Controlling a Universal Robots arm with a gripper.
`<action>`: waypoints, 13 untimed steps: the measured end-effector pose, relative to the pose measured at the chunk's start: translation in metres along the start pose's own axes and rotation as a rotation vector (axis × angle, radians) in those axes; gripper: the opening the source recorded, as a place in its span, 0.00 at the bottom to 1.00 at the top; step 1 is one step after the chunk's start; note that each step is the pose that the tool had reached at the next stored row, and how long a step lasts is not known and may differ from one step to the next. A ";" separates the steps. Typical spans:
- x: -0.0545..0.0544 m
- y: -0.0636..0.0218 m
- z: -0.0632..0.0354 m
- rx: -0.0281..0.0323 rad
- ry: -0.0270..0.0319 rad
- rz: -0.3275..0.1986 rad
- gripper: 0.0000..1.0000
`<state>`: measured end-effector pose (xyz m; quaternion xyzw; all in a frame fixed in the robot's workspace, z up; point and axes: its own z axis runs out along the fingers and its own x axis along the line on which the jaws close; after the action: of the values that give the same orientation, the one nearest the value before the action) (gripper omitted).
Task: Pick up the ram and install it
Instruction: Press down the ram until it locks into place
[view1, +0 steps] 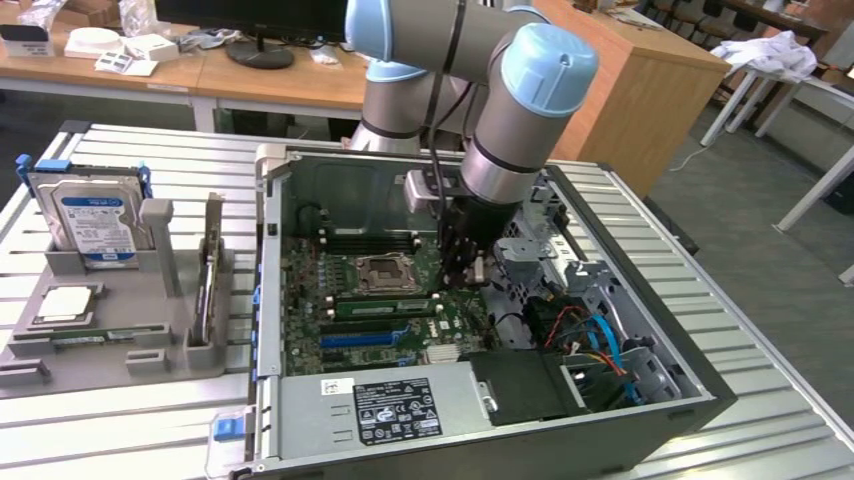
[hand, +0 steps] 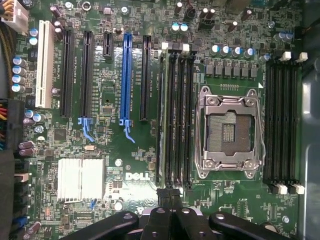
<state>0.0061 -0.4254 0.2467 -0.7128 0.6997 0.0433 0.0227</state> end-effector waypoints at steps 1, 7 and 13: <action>0.000 0.0000 0.0007 0.0000 0.0000 0.000 0.11; 0.000 -0.0001 0.0040 -0.0001 0.0003 0.000 0.11; 0.000 -0.0002 0.0054 0.0001 -0.0003 0.000 0.11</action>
<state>0.0061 -0.4254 0.2413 -0.7128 0.6997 0.0434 0.0228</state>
